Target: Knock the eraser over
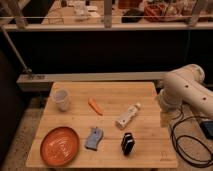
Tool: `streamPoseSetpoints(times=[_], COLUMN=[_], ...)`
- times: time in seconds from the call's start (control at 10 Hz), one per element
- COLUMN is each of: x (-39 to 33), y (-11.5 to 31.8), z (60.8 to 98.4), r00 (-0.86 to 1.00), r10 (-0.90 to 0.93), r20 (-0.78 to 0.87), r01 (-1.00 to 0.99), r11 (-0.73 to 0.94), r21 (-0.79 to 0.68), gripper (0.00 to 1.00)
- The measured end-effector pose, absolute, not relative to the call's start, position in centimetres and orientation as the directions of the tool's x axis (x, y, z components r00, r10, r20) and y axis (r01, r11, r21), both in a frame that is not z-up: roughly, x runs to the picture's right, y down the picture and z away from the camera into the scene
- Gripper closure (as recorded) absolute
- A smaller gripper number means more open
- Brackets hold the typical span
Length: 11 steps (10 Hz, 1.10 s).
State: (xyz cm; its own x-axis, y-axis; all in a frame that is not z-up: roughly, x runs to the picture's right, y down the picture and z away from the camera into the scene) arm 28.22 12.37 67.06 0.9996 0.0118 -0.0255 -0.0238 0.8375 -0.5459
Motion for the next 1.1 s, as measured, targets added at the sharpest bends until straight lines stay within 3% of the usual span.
streamPoseSetpoints(times=[0.8,1.1], x=[27.9,27.7], y=[14.5,15.7], z=[64.6,63.6], r00=[0.999,0.998], r10=[-0.024,-0.035], r20=[0.027,0.049], r01=[0.035,0.056], r11=[0.830,0.828], r21=[-0.556,-0.557], gripper=[0.20,0.40])
